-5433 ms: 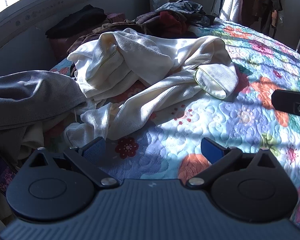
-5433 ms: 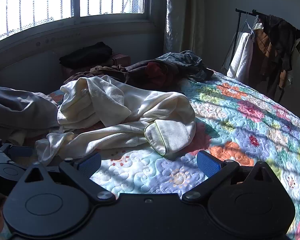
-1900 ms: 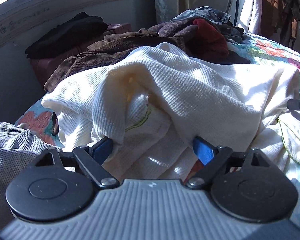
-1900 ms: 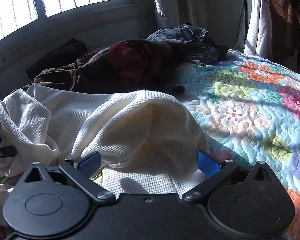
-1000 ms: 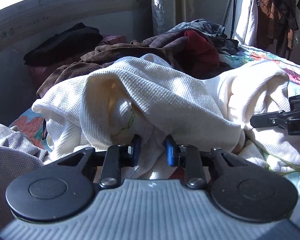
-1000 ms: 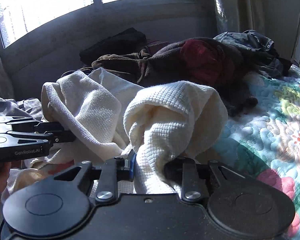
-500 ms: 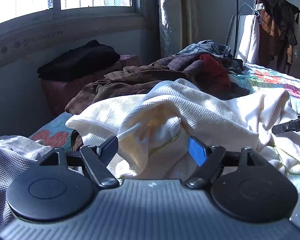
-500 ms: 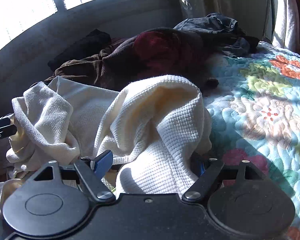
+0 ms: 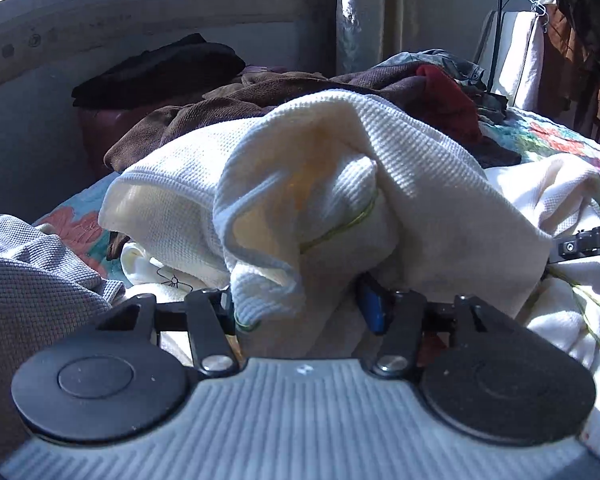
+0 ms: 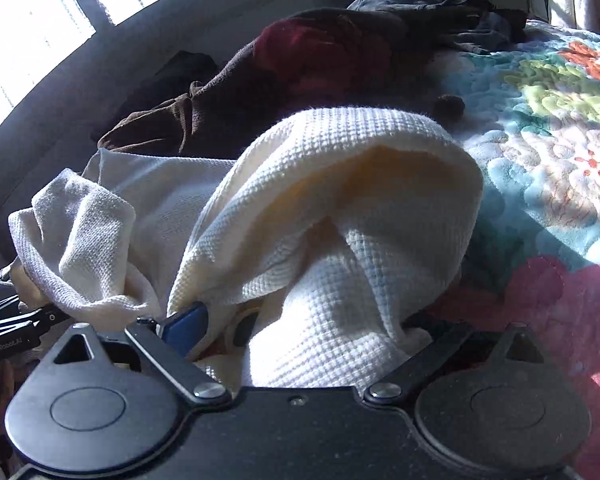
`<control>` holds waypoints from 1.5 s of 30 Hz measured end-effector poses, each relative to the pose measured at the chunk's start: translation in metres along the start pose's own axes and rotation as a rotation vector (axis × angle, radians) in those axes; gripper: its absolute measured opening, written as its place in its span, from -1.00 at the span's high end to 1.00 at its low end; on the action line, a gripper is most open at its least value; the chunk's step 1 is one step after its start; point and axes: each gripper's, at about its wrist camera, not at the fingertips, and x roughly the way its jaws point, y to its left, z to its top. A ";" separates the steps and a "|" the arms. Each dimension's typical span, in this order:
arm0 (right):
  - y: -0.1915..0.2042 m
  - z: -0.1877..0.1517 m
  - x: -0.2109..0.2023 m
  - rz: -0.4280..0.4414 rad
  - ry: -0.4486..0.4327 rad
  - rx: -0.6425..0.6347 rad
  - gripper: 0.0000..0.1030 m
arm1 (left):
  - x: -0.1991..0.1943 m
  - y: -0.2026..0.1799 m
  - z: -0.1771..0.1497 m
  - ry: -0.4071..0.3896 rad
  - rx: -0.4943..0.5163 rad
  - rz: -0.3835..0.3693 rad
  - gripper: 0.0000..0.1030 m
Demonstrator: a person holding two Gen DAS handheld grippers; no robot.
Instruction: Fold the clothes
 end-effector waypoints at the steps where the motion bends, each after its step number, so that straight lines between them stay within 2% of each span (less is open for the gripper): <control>1: 0.006 0.001 0.003 0.011 -0.003 -0.015 -0.68 | -0.001 -0.001 0.002 0.000 -0.023 0.002 0.18; 3: 0.019 0.001 0.006 0.007 -0.006 -0.059 -0.45 | -0.005 -0.005 0.003 0.002 -0.043 0.005 0.30; 4: 0.027 0.001 0.007 0.001 -0.009 -0.086 -0.28 | -0.008 -0.006 0.003 -0.002 -0.053 0.000 0.31; 7: 0.044 0.000 -0.001 0.011 -0.032 -0.128 0.06 | -0.019 -0.010 0.003 -0.008 -0.091 -0.038 0.32; 10: 0.062 -0.002 -0.017 0.032 -0.055 -0.182 0.27 | -0.030 -0.021 0.001 0.005 -0.088 -0.061 0.52; 12: 0.073 -0.004 -0.031 0.025 -0.081 -0.209 0.32 | -0.038 -0.026 0.000 0.007 -0.085 -0.085 0.66; 14: 0.084 -0.006 -0.048 0.004 -0.118 -0.220 0.34 | -0.052 -0.029 0.002 0.009 -0.099 -0.121 0.68; 18: 0.092 -0.010 -0.071 0.071 -0.136 -0.207 0.41 | -0.075 -0.037 0.009 -0.005 -0.103 -0.205 0.70; 20: 0.096 -0.013 -0.070 0.068 -0.114 -0.231 0.41 | -0.078 -0.045 0.008 0.005 -0.073 -0.183 0.70; 21: 0.096 -0.015 -0.063 0.060 -0.075 -0.258 0.38 | -0.077 -0.048 0.005 0.011 -0.057 -0.156 0.68; 22: 0.096 -0.018 -0.055 0.051 -0.032 -0.289 0.23 | -0.073 -0.050 0.000 0.034 -0.050 -0.118 0.66; 23: 0.094 -0.020 -0.051 0.021 -0.002 -0.287 0.14 | -0.068 -0.050 -0.005 0.062 -0.045 -0.078 0.63; 25: 0.088 -0.022 -0.048 -0.027 0.036 -0.260 -0.07 | -0.063 -0.046 -0.012 0.106 -0.039 -0.051 0.49; 27: 0.077 -0.020 -0.057 -0.028 0.033 -0.214 -0.28 | -0.067 -0.034 -0.015 0.128 -0.048 -0.053 0.09; 28: 0.072 -0.018 -0.064 -0.034 0.027 -0.195 -0.43 | -0.072 -0.026 -0.015 0.135 -0.055 -0.050 -0.02; 29: 0.065 -0.016 -0.070 -0.051 0.025 -0.174 -0.49 | -0.076 -0.019 -0.016 0.149 -0.060 -0.046 -0.23; 30: 0.059 -0.017 -0.078 -0.054 0.028 -0.158 -0.52 | -0.081 -0.012 -0.017 0.165 -0.066 -0.043 -0.40; 31: 0.054 -0.018 -0.086 -0.056 0.033 -0.143 -0.52 | -0.085 -0.005 -0.017 0.181 -0.071 -0.039 -0.43; 33: 0.045 -0.023 -0.096 -0.052 0.033 -0.149 -0.54 | -0.091 0.008 -0.018 0.212 -0.094 -0.071 -0.43; 36: 0.036 -0.032 -0.102 -0.054 0.048 -0.177 -0.59 | -0.092 0.019 -0.021 0.245 -0.144 -0.159 -0.44; 37: 0.037 -0.036 -0.100 -0.049 0.049 -0.183 -0.59 | -0.090 0.017 -0.023 0.243 -0.125 -0.173 -0.46; 41: 0.047 -0.051 -0.080 0.011 0.126 -0.238 -0.62 | -0.077 -0.012 -0.042 0.249 0.007 -0.178 -0.77; 42: 0.054 -0.056 -0.074 0.000 0.134 -0.285 -0.69 | -0.071 -0.020 -0.049 0.262 0.042 -0.178 -0.90; 44: 0.069 -0.067 -0.064 -0.038 0.144 -0.376 -0.78 | -0.059 -0.034 -0.061 0.284 0.113 -0.167 -0.93; 45: 0.077 -0.071 -0.059 -0.071 0.154 -0.421 -0.82 | -0.051 -0.042 -0.066 0.287 0.153 -0.108 -0.93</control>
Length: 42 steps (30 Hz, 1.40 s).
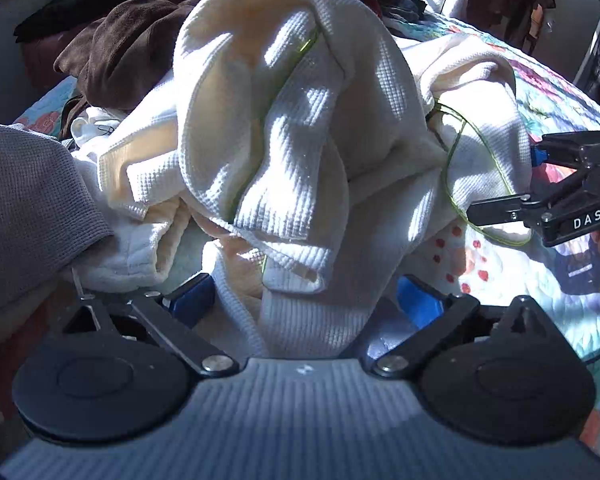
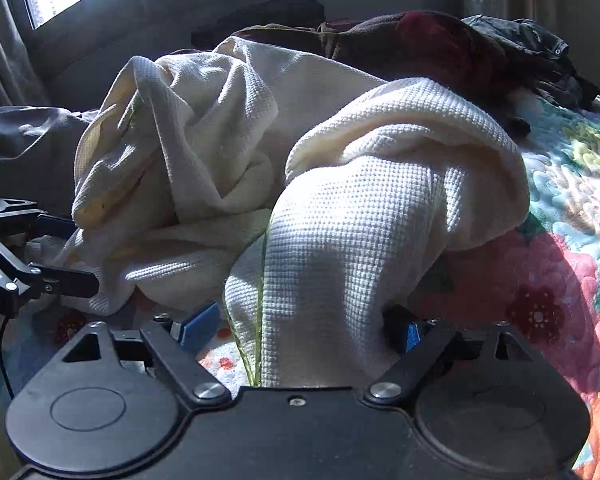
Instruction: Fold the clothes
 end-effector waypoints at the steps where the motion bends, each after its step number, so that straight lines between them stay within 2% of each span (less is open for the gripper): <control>1: 0.007 0.000 0.004 -0.032 0.013 -0.039 -0.83 | 0.009 -0.007 -0.002 0.008 0.029 0.080 -0.94; 2: 0.017 0.000 0.011 -0.091 0.027 -0.102 -0.83 | 0.016 -0.012 -0.002 0.011 0.043 0.124 -0.95; 3: 0.024 0.000 0.016 -0.135 0.025 -0.146 -0.82 | 0.014 -0.014 0.001 -0.001 0.033 0.129 -0.77; 4: 0.030 0.000 0.019 -0.175 0.019 -0.185 -0.77 | 0.010 -0.015 0.004 -0.016 0.017 0.125 -0.50; 5: 0.033 0.001 0.019 -0.191 -0.003 -0.183 -0.69 | 0.006 -0.017 0.007 -0.032 0.001 0.121 0.21; 6: 0.030 0.003 0.014 -0.187 -0.031 -0.144 -0.40 | 0.001 -0.018 0.010 -0.048 -0.014 0.117 0.50; 7: 0.027 0.006 0.008 -0.180 -0.058 -0.099 -0.09 | -0.005 -0.020 0.014 -0.076 -0.013 0.125 0.52; 9: 0.020 0.011 -0.006 -0.157 -0.126 -0.012 0.10 | -0.020 -0.023 0.024 -0.140 0.001 0.148 0.63; 13: 0.005 0.022 -0.033 -0.124 -0.257 0.131 0.15 | -0.039 -0.028 0.048 -0.252 0.023 0.165 0.63; 15: -0.007 0.027 -0.032 -0.123 -0.255 0.198 0.11 | -0.030 -0.029 0.060 -0.273 0.024 0.154 0.59; 16: -0.014 0.029 -0.031 -0.123 -0.251 0.232 0.01 | -0.023 -0.027 0.064 -0.260 0.014 0.134 0.55; 19: -0.038 0.021 -0.022 -0.126 -0.222 0.349 -0.14 | -0.012 -0.018 0.069 -0.210 -0.024 0.065 0.40; 22: -0.057 0.006 -0.021 -0.054 -0.192 0.462 -0.30 | -0.022 -0.017 0.060 -0.246 -0.022 0.067 0.13; 23: -0.059 0.001 -0.023 -0.035 -0.195 0.474 -0.31 | -0.026 -0.018 0.054 -0.269 -0.002 0.086 0.10; 25: -0.060 -0.003 -0.027 -0.067 -0.215 0.443 -0.50 | -0.030 -0.021 0.047 -0.309 0.045 0.132 0.09; 28: -0.062 -0.001 -0.032 -0.103 -0.243 0.375 -0.57 | -0.025 -0.025 0.042 -0.353 0.126 0.192 0.09; 30: -0.069 0.005 -0.029 -0.076 -0.241 0.351 -0.60 | -0.024 -0.025 0.042 -0.364 0.133 0.199 0.07; 35: -0.086 0.015 -0.014 0.007 -0.250 0.422 -0.65 | -0.023 -0.017 0.052 -0.374 0.124 0.188 0.01; 37: -0.095 0.018 -0.002 0.036 -0.236 0.488 -0.79 | -0.019 -0.009 0.060 -0.372 0.112 0.172 -0.08; 38: -0.100 0.020 0.007 0.054 -0.224 0.522 -0.80 | -0.014 -0.003 0.064 -0.357 0.091 0.166 -0.23; 39: -0.104 0.021 0.019 0.064 -0.200 0.541 -0.85 | -0.008 0.004 0.068 -0.337 0.067 0.161 -0.48; 41: -0.110 0.023 0.044 0.084 -0.146 0.572 -0.90 | 0.005 0.018 0.071 -0.303 -0.010 0.109 -0.79; 42: -0.106 0.026 0.049 0.069 -0.149 0.546 -0.94 | 0.012 0.025 0.072 -0.286 -0.050 0.080 -0.79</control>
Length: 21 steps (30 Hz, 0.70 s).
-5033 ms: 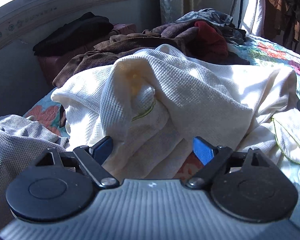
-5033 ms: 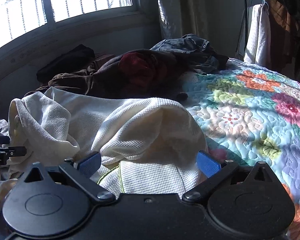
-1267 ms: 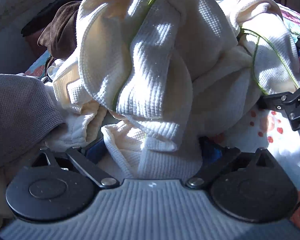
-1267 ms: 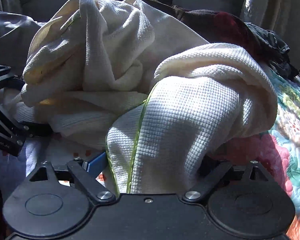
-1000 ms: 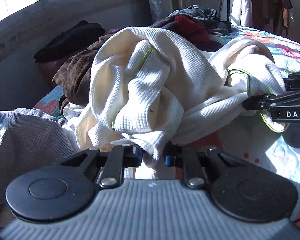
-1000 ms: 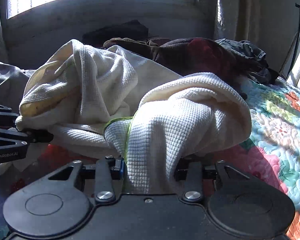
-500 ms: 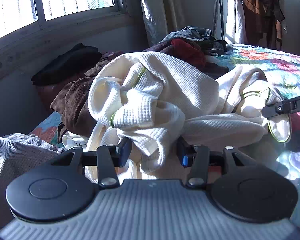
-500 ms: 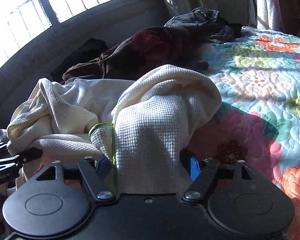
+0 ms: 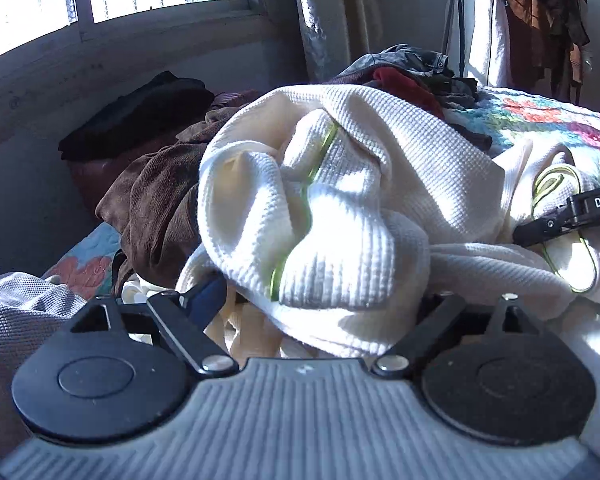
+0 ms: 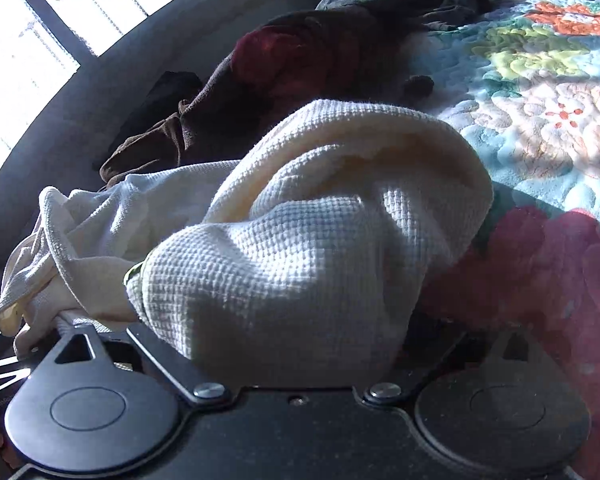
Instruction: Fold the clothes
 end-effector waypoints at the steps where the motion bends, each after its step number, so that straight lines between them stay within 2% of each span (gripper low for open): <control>1: 0.006 -0.001 0.004 -0.014 -0.011 -0.035 -0.96 | 0.007 0.007 -0.001 0.019 -0.043 -0.022 -0.78; 3: 0.017 -0.001 0.011 -0.036 -0.023 -0.097 -0.97 | 0.016 0.015 -0.003 0.033 -0.098 -0.055 -0.67; 4: 0.022 0.000 0.013 -0.022 -0.025 -0.113 -0.93 | 0.015 0.012 -0.005 0.010 -0.076 -0.067 -0.53; 5: 0.026 0.001 0.015 0.004 -0.020 -0.118 -0.87 | 0.014 0.007 -0.007 -0.004 -0.051 -0.080 -0.18; 6: 0.030 0.003 0.018 0.025 -0.008 -0.121 -0.65 | 0.013 0.001 -0.008 -0.012 -0.034 -0.079 0.01; 7: 0.035 0.004 0.020 0.043 0.005 -0.124 -0.41 | 0.012 -0.007 -0.009 -0.018 -0.018 -0.073 0.08; 9: 0.048 0.003 0.023 0.041 0.009 -0.172 -0.26 | 0.011 -0.018 -0.009 -0.037 -0.003 -0.073 0.29; 10: 0.055 0.003 0.024 0.039 0.010 -0.199 -0.14 | 0.010 -0.024 -0.009 -0.047 0.003 -0.073 0.33; 12: 0.070 -0.001 0.024 0.036 0.006 -0.272 -0.04 | 0.008 -0.033 -0.009 -0.061 -0.003 -0.098 0.39; 16: 0.091 -0.013 0.016 0.048 -0.006 -0.380 0.06 | -0.003 -0.053 -0.007 -0.081 0.005 -0.143 0.43; 18: 0.090 -0.015 0.008 0.080 -0.006 -0.355 0.10 | -0.008 -0.058 -0.006 -0.088 -0.003 -0.157 0.46; 21: 0.078 -0.018 -0.008 0.162 -0.008 -0.290 0.10 | -0.020 -0.060 -0.004 -0.090 -0.012 -0.221 0.46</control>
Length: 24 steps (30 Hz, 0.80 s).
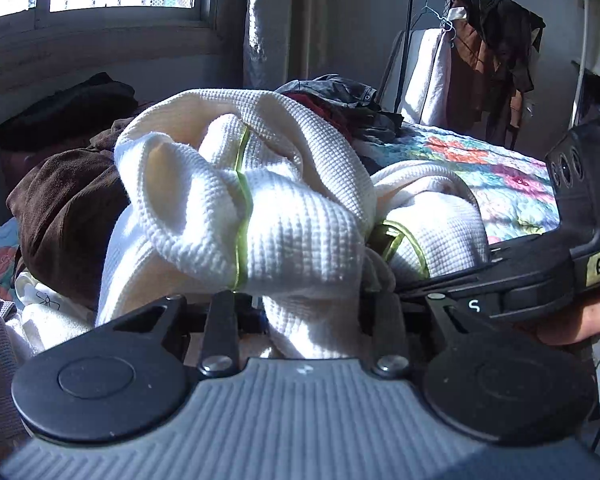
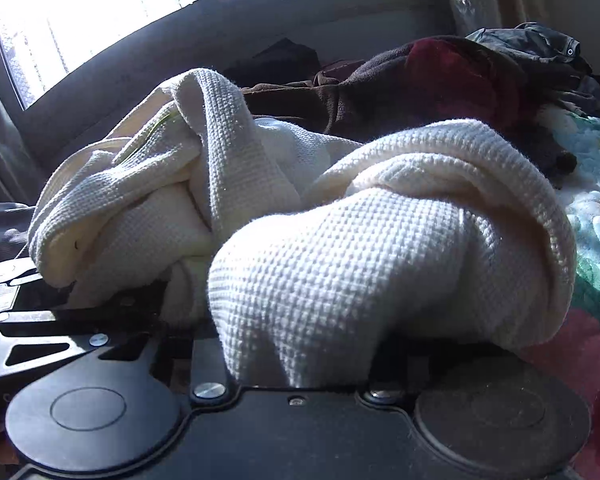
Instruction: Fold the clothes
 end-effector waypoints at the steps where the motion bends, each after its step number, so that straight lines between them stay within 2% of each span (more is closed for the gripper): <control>1: -0.002 -0.003 -0.007 0.020 -0.007 0.017 0.11 | -0.005 -0.004 0.000 0.000 0.006 -0.021 0.46; 4: -0.003 -0.014 -0.034 0.057 -0.017 0.040 0.22 | -0.022 -0.022 -0.002 -0.008 0.029 -0.052 0.46; 8: 0.006 -0.029 -0.070 0.039 -0.032 0.039 0.27 | -0.047 -0.058 -0.003 -0.025 0.098 -0.059 0.46; 12: 0.019 -0.043 -0.106 -0.052 -0.043 -0.025 0.37 | -0.066 -0.091 -0.005 -0.051 0.145 -0.078 0.49; 16: 0.018 -0.053 -0.146 -0.083 -0.071 -0.022 0.38 | -0.080 -0.114 -0.004 -0.075 0.134 -0.132 0.49; 20: 0.023 -0.061 -0.176 -0.129 -0.089 -0.019 0.39 | -0.092 -0.140 -0.003 -0.086 0.165 -0.179 0.49; 24: 0.023 -0.075 -0.209 -0.177 -0.103 0.000 0.39 | -0.098 -0.164 -0.003 -0.074 0.159 -0.218 0.50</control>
